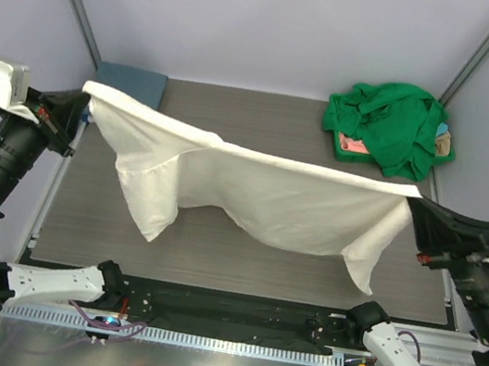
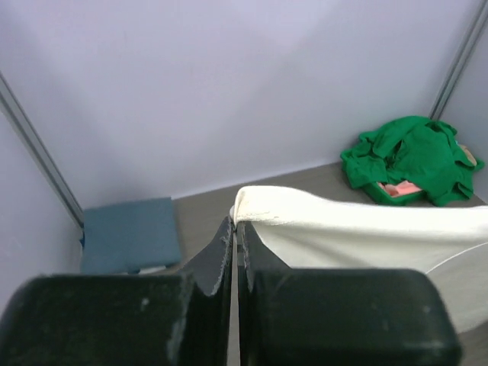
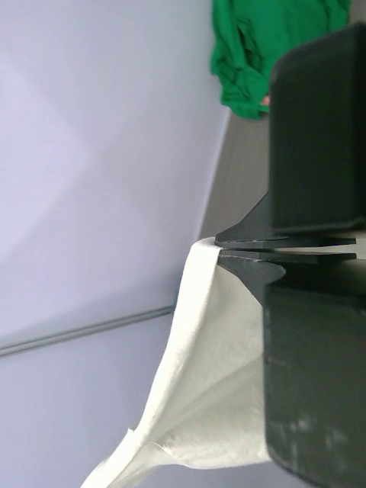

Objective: Fold and stack the t-shirts

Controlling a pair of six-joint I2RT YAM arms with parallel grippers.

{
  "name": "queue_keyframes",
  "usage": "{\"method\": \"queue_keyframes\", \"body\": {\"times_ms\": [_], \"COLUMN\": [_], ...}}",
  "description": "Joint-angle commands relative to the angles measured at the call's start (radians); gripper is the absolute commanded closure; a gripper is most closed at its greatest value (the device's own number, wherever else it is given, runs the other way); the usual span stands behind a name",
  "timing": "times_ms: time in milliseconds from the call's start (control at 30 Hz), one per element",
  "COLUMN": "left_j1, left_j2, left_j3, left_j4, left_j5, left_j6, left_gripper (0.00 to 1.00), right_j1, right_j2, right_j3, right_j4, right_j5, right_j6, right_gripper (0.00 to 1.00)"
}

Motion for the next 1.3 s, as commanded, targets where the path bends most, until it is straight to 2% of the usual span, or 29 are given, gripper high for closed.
{"method": "queue_keyframes", "body": {"times_ms": [0,233,367,400,467,500,533,567,600,633,700,733,767,800,833,867,900,933,1033,1100,1167,1200,1233,1267], "left_j1": [-0.001,-0.001,-0.001,0.009,0.107,0.180,0.356,0.438,0.513,0.636,0.721,0.785,0.802,0.815,0.824,0.822,0.821,0.821,0.819,0.819,0.819,0.819,0.818,0.818], "left_j2": [0.058,0.120,0.283,0.364,0.441,0.496,0.534,0.568,0.643,0.694,0.829,0.954,1.014,1.061,1.126,1.144,1.159,1.171,1.201,1.167,1.107,1.025,0.985,0.946], "left_j3": [0.074,0.102,0.122,0.140,0.206,0.220,0.258,0.269,0.236,0.214,0.199,0.203,0.226,0.276,0.283,0.277,0.269,0.272,0.285,0.250,0.123,0.061,-0.091,-0.164], "left_j4": [0.155,0.358,0.515,0.532,0.502,0.447,0.386,0.346,0.346,0.349,0.341,0.333,0.286,0.254,0.235,0.230,0.214,0.198,0.113,0.063,0.059,0.074,0.088,0.138], "left_j5": [0.025,0.123,-0.016,-0.033,0.014,0.138,0.208,0.271,0.322,0.403,0.439,0.489,0.480,0.482,0.508,0.555,0.562,0.565,0.545,0.476,0.445,0.450,0.468,0.492], "left_j6": [0.239,0.385,0.635,0.693,0.654,0.520,0.438,0.360,0.277,0.249,0.197,0.104,0.051,-0.002,-0.044,-0.050,-0.064,-0.070,-0.158,-0.216,-0.256,-0.306,-0.331,-0.371], "left_gripper": [1.00,1.00,1.00,1.00,1.00,1.00,1.00,1.00,1.00,1.00,1.00,0.96,0.81,0.41,0.22,0.09,0.01,0.00,0.00,0.01,0.02,0.02,0.02,0.02], "right_j1": [-0.032,-0.069,-0.067,-0.067,-0.069,-0.069,-0.069,-0.073,-0.099,-0.121,-0.159,-0.197,-0.208,-0.211,-0.207,-0.207,-0.207,-0.205,-0.190,-0.153,-0.130,-0.122,-0.121,-0.118], "right_j2": [-0.007,0.103,0.311,0.429,0.544,0.601,0.660,0.791,0.856,0.932,1.132,1.189,1.265,1.278,1.278,1.265,1.230,1.202,1.116,1.064,1.041,1.036,1.044,1.056], "right_j3": [0.091,0.160,0.263,0.282,0.286,0.280,0.273,0.250,0.247,0.242,0.282,0.311,0.352,0.354,0.343,0.299,0.273,0.250,0.176,0.115,0.041,0.017,-0.003,-0.032], "right_j4": [0.059,0.157,0.142,0.102,0.075,0.053,0.044,0.038,0.012,0.001,-0.103,-0.151,-0.187,-0.202,-0.190,-0.176,-0.144,-0.130,-0.087,-0.058,-0.030,-0.001,0.013,0.027], "right_j5": [0.000,0.025,0.216,0.248,0.364,0.411,0.451,0.484,0.512,0.520,0.540,0.549,0.528,0.499,0.480,0.477,0.473,0.459,0.425,0.393,0.349,0.325,0.298,0.249], "right_j6": [-0.106,-0.135,-0.161,-0.155,-0.144,-0.141,-0.141,-0.126,-0.095,-0.065,0.061,0.096,0.115,0.118,0.112,0.117,0.120,0.135,0.158,0.163,0.172,0.180,0.189,0.201], "right_gripper": [0.99,0.99,0.99,0.99,0.99,0.99,0.99,0.99,0.99,0.99,0.99,0.99,0.87,0.65,0.28,0.15,0.09,0.02,0.01,0.01,0.00,0.00,0.00,0.00]}}
